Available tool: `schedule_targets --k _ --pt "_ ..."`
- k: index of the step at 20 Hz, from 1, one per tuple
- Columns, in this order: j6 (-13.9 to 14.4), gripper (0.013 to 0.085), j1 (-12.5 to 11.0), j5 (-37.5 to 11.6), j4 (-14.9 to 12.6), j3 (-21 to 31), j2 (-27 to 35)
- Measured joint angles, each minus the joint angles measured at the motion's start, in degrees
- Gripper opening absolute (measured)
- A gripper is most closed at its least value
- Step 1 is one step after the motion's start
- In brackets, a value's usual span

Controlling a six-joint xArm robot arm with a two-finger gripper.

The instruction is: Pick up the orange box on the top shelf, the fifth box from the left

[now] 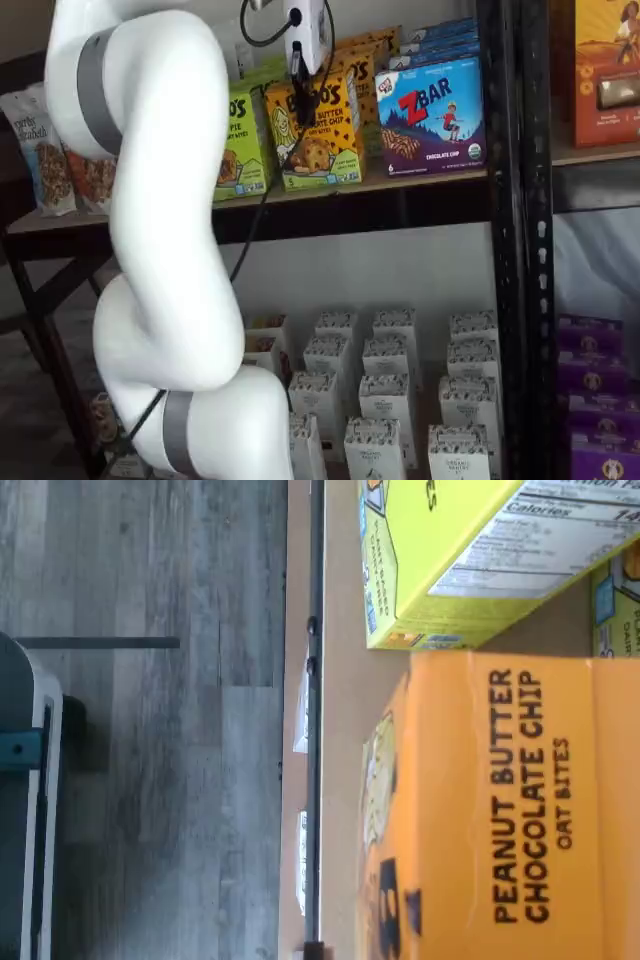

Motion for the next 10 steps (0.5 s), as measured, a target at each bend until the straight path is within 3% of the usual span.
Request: schedule_targets --k 10 --pt "-0.09 0.061 -0.09 -0.51 0.09 0.63 -0.52"
